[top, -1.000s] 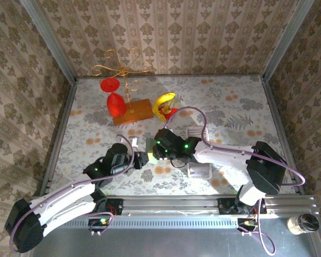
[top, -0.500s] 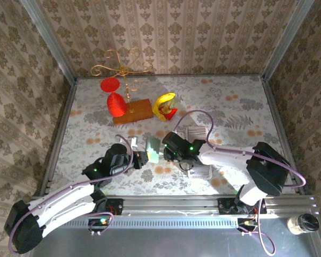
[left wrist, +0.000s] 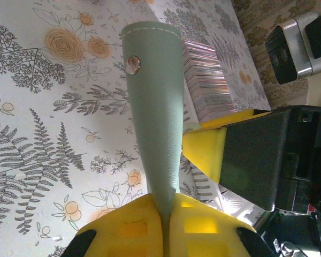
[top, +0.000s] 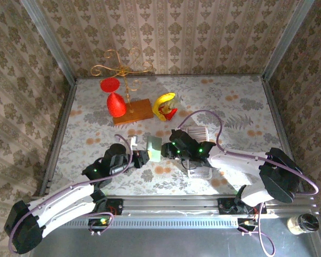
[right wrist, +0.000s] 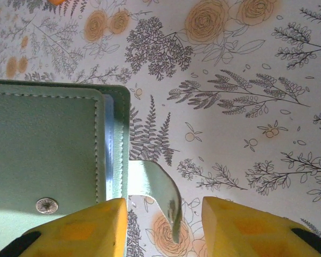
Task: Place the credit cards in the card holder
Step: Open the button on the card holder, then open the card holder at the center of the table.
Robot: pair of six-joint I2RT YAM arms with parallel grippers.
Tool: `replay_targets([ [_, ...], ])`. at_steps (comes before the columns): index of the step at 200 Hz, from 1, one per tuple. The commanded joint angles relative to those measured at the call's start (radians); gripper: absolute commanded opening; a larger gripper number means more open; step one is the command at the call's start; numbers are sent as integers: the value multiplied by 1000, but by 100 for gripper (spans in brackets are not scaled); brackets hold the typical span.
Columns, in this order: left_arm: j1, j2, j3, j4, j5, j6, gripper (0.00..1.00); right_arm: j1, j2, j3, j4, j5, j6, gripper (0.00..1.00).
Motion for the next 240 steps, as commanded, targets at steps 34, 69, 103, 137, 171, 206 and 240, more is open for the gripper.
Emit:
replay_targets([
  [34, -5, -29, -47, 98, 40, -61, 0, -16, 9, -18, 46, -45, 0, 25],
  [69, -10, -13, -45, 93, 41, -62, 0, -15, 1, -11, 22, -55, -18, 0],
  [103, -18, 60, -23, 69, 38, -56, 15, -8, -24, -35, 26, -69, -17, 0],
  [137, -41, 203, 16, 52, 31, -39, 36, 6, -36, -71, 43, -89, 11, 0],
  [171, -77, 358, 87, 6, 14, 8, 55, 10, -43, -100, 54, -99, 33, 0],
  [206, -79, 418, 129, -100, -100, 6, 66, 9, -133, -110, 46, -79, 28, 0],
  [240, -78, 421, 129, -73, -102, -4, 73, 10, -177, -110, 52, -79, 17, 0],
])
